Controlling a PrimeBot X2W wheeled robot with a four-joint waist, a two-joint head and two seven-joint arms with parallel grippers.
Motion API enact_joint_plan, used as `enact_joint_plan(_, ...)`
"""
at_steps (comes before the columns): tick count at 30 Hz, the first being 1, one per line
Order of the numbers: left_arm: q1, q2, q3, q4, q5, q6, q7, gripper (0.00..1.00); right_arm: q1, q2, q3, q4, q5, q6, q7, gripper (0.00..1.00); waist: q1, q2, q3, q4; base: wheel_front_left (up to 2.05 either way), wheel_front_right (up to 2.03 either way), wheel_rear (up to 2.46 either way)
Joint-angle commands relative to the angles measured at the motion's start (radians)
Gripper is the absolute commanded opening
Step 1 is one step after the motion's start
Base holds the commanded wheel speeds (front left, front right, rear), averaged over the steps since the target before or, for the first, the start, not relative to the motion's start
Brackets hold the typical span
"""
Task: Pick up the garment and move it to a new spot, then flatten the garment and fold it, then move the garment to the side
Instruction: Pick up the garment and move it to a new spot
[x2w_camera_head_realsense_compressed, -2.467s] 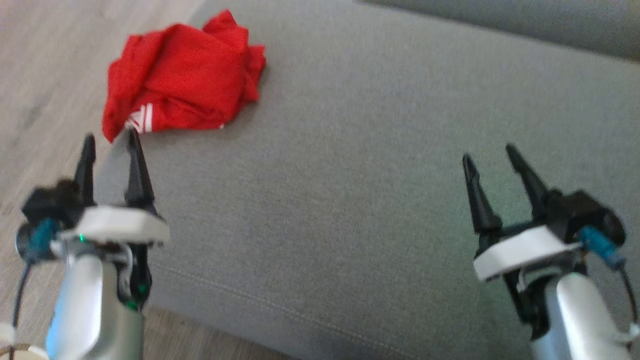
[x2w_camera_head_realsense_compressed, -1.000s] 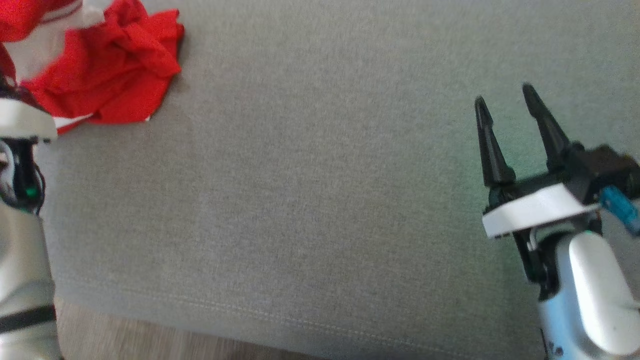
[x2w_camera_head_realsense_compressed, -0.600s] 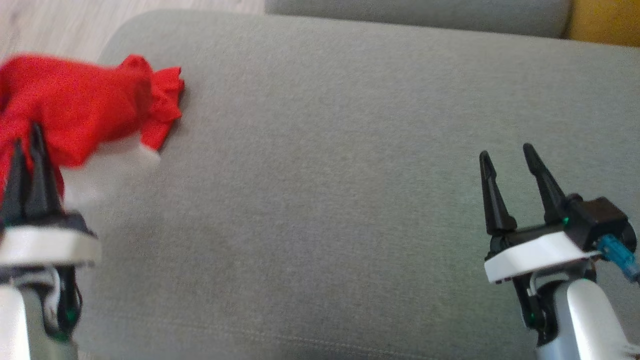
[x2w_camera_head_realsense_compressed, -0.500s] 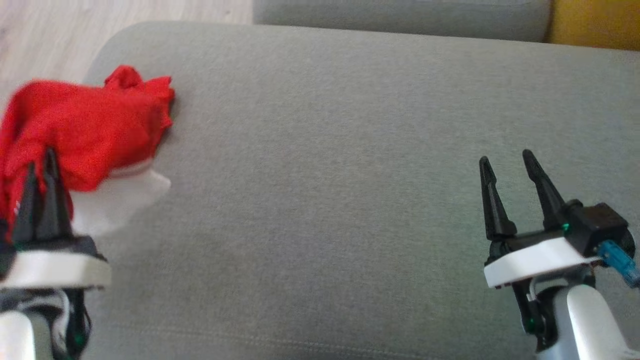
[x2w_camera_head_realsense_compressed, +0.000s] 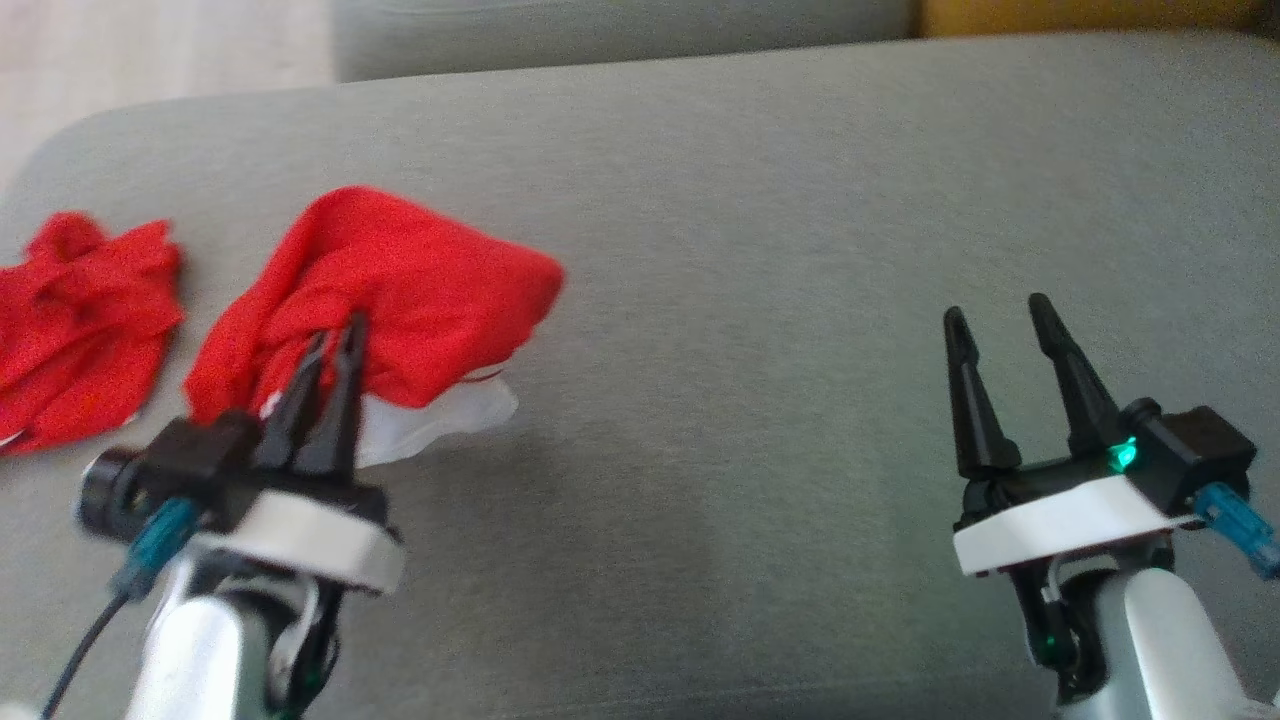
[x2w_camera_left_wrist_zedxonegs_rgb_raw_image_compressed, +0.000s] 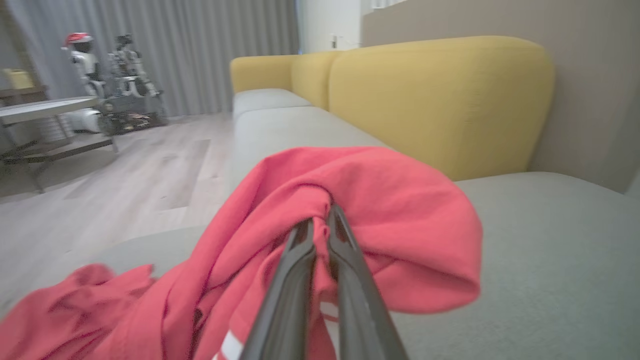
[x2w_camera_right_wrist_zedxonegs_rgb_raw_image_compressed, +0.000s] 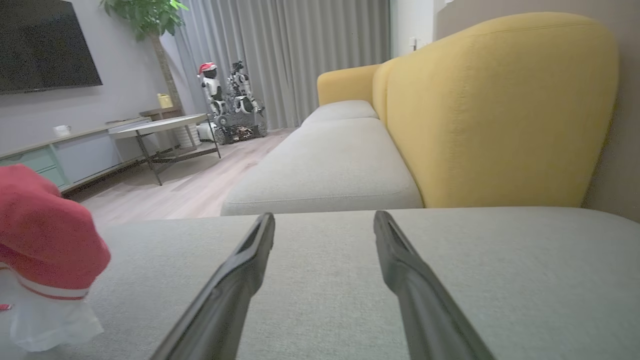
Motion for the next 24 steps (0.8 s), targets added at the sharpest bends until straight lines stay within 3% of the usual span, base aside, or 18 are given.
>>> enact_joint_plan(1,-0.077,0.005,0.018,-0.024,0.009,-0.004,0.003,0.00,-0.035,-0.002,0.029,-0.039,0.008,-0.001,-0.016,1.00,0.0000,-0.0001,0.047,-0.093,0.00,0.00,0.00)
enact_joint_plan(6,-0.201,0.006,-0.095,0.079,0.017,-0.022,0.002,0.00,-0.054,-0.002,0.043,-0.030,0.034,-0.001,-0.041,1.00,0.0000,-0.0001,0.120,-0.229,0.00,0.00,0.00)
enact_joint_plan(12,-0.325,-0.004,-0.236,0.236,0.024,-0.030,0.006,0.00,-0.065,-0.002,0.054,0.000,0.072,-0.001,-0.083,1.00,0.0000,-0.0001,0.193,-0.339,0.00,0.00,0.00)
enact_joint_plan(17,-0.391,-0.012,-0.331,0.410,0.002,-0.031,0.008,0.00,-0.077,-0.002,0.062,0.025,0.089,-0.001,-0.110,1.00,0.0000,-0.0001,0.223,-0.367,0.00,0.00,0.00)
enact_joint_plan(22,-0.423,-0.010,-0.430,0.525,-0.063,-0.032,0.005,0.00,-0.090,-0.002,0.065,0.046,0.091,-0.001,-0.120,1.00,0.0000,-0.0001,0.223,-0.345,0.00,0.00,0.00)
enact_joint_plan(23,-0.426,-0.007,-0.445,0.538,-0.075,-0.032,0.004,0.31,-0.092,-0.002,0.065,0.050,0.090,-0.001,-0.121,1.00,0.0000,-0.0001,0.218,-0.335,0.00,0.00,0.00)
enact_joint_plan(24,-0.428,-0.007,-0.457,0.543,-0.085,-0.032,-0.002,0.77,-0.093,-0.002,0.064,0.053,0.087,-0.001,-0.120,1.00,0.0000,-0.0001,0.211,-0.323,0.00,0.00,0.00)
